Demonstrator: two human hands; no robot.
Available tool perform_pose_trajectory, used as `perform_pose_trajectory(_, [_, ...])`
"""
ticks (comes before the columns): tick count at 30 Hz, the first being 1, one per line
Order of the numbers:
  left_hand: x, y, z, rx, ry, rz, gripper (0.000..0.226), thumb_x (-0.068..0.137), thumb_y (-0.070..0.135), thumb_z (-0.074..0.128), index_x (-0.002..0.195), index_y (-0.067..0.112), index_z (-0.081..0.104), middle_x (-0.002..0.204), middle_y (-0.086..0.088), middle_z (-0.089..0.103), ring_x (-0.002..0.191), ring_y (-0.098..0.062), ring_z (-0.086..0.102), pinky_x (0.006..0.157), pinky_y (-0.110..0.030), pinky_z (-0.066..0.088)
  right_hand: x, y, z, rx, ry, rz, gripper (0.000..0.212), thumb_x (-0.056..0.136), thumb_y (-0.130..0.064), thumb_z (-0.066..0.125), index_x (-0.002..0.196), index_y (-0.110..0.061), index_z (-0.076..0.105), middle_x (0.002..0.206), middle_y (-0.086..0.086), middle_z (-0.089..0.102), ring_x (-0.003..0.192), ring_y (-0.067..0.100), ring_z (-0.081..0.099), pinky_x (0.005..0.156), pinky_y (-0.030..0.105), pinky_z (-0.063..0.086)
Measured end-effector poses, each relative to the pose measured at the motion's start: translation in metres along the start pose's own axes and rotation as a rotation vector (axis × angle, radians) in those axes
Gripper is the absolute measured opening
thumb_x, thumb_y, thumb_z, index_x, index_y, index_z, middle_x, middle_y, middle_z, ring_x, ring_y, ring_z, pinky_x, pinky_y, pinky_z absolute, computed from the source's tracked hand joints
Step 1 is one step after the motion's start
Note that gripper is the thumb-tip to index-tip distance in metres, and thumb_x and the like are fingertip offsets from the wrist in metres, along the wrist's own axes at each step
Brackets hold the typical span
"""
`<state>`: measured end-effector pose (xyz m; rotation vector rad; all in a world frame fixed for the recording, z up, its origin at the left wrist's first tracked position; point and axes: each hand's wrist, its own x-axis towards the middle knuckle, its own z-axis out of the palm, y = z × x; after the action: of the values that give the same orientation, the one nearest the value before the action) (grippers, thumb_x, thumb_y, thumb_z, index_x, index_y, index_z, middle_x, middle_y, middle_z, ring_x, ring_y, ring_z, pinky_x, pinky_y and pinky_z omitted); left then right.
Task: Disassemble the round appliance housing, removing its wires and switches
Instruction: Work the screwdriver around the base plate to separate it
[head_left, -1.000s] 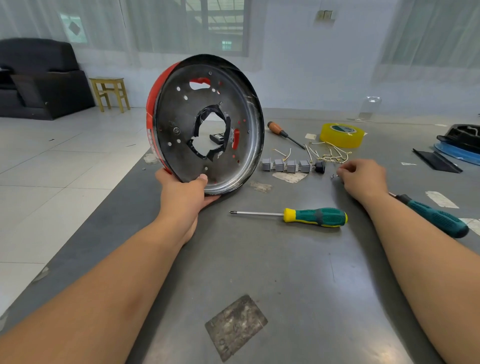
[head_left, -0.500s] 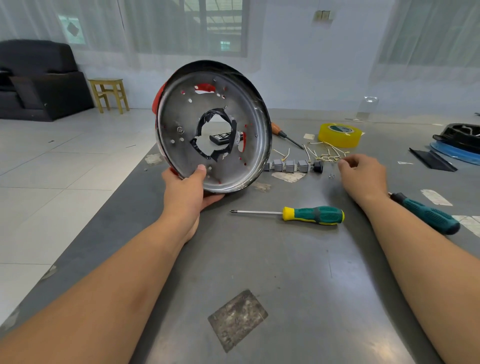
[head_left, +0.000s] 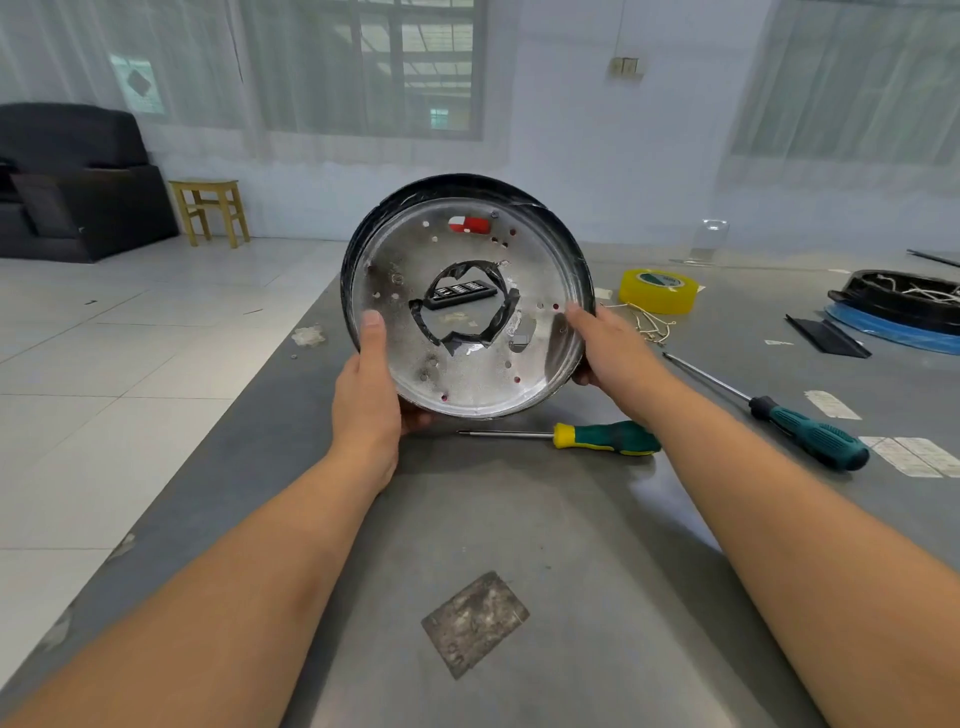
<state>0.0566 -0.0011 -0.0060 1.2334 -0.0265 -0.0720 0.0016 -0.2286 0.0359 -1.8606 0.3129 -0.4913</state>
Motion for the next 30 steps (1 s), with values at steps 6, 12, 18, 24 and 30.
perform_pose_trajectory(6, [-0.002, -0.002, 0.001, -0.067, -0.144, 0.028, 0.093, 0.06, 0.091, 0.061, 0.127, 0.028, 0.054, 0.114, -0.007, 0.072, 0.065, -0.021, 0.071, 0.047, -0.031, 0.052, -0.002, -0.003, 0.009, 0.143, 0.091, 0.053, 0.018, 0.1, -0.014, 0.046, 0.093, -0.018, 0.062, 0.096, 0.01, 0.069, 0.086, 0.026, 0.065, 0.066, 0.036, 0.059])
perform_pose_trajectory(12, [-0.006, -0.005, 0.004, 0.003, -0.296, 0.029, 0.088, 0.07, 0.062, 0.081, 0.136, 0.025, 0.037, 0.112, -0.007, 0.072, 0.061, -0.03, 0.07, 0.048, -0.031, 0.054, -0.021, -0.016, 0.049, 0.547, -0.077, 0.159, 0.03, 0.097, 0.007, 0.043, 0.113, -0.013, 0.058, 0.106, 0.014, 0.072, 0.083, 0.026, 0.072, 0.065, 0.035, 0.062])
perform_pose_trajectory(18, [0.003, -0.006, -0.003, -0.068, -0.199, -0.035, 0.038, 0.099, 0.004, 0.05, 0.136, 0.004, 0.043, 0.101, -0.027, 0.061, 0.055, -0.028, 0.067, 0.051, -0.03, 0.055, -0.024, -0.015, 0.053, 0.463, -0.12, 0.249, 0.024, 0.1, -0.024, 0.061, 0.117, -0.009, 0.054, 0.1, 0.013, 0.072, 0.072, 0.03, 0.075, 0.062, 0.033, 0.06])
perform_pose_trajectory(24, [0.003, -0.007, -0.001, -0.104, -0.182, -0.016, 0.024, 0.102, 0.012, 0.056, 0.125, 0.014, 0.05, 0.102, -0.015, 0.069, 0.061, -0.027, 0.072, 0.055, -0.03, 0.058, -0.024, -0.013, 0.055, 0.511, -0.084, 0.221, 0.012, 0.1, -0.004, 0.051, 0.098, -0.008, 0.062, 0.085, 0.012, 0.072, 0.072, 0.024, 0.069, 0.057, 0.029, 0.059])
perform_pose_trajectory(30, [0.002, -0.004, -0.002, -0.107, -0.221, -0.042, 0.037, 0.102, 0.026, 0.068, 0.133, 0.007, 0.063, 0.101, -0.009, 0.081, 0.079, -0.026, 0.078, 0.061, -0.025, 0.06, -0.031, -0.01, 0.071, 0.62, -0.133, 0.226, 0.025, 0.099, 0.005, 0.048, 0.12, 0.001, 0.06, 0.113, 0.02, 0.072, 0.097, 0.03, 0.073, 0.067, 0.035, 0.063])
